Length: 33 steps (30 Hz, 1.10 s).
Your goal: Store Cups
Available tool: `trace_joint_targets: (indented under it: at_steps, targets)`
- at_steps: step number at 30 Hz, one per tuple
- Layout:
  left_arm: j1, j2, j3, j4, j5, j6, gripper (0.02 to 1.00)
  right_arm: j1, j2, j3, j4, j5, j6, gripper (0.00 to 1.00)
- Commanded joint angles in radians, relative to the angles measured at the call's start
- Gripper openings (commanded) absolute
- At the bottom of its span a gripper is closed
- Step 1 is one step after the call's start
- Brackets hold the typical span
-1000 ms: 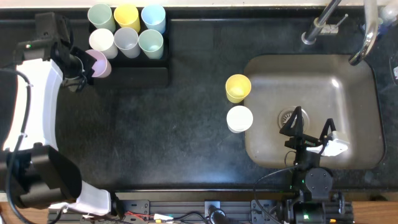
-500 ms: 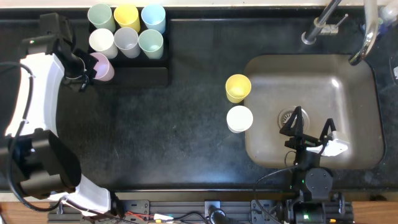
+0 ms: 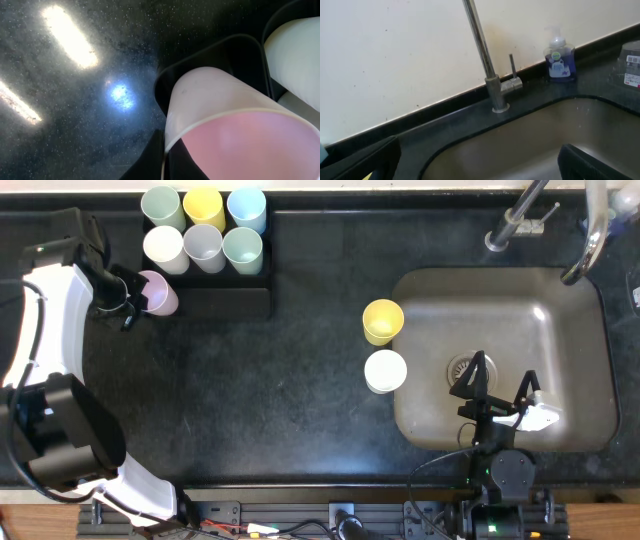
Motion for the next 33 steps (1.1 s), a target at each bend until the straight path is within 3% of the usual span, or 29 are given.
trace_joint_targets:
  at_steps: [1, 19, 20, 21, 22, 23, 33]
  targets:
    - [0.003, 0.008, 0.026, 0.005, 0.013, -0.01, 0.036, -0.002, -0.008, -0.013, 0.003, 0.005, 0.001, 0.998]
    - [-0.001, 0.075, 0.026, 0.031, 0.02, -0.01, 0.038, -0.002, -0.008, -0.013, 0.003, 0.005, 0.0, 0.998]
    - [-0.001, 0.075, 0.026, 0.034, 0.02, -0.01, 0.102, -0.002, -0.008, -0.013, 0.003, 0.005, 0.0, 0.996]
    - [-0.001, 0.075, 0.026, 0.038, 0.02, -0.01, 0.373, -0.002, -0.008, -0.013, 0.003, 0.005, 0.0, 0.998]
    - [-0.001, 0.075, 0.026, 0.042, 0.02, -0.01, 0.849, -0.002, -0.008, -0.013, 0.003, 0.005, 0.0, 0.998]
    - [-0.001, 0.075, 0.026, 0.045, 0.02, -0.01, 0.998, -0.002, -0.008, -0.013, 0.003, 0.005, 0.0, 0.996]
    - [-0.006, -0.028, 0.029, 0.043, 0.054, 0.023, 0.998, -0.002, -0.008, -0.013, 0.003, 0.005, 0.0, 0.998]
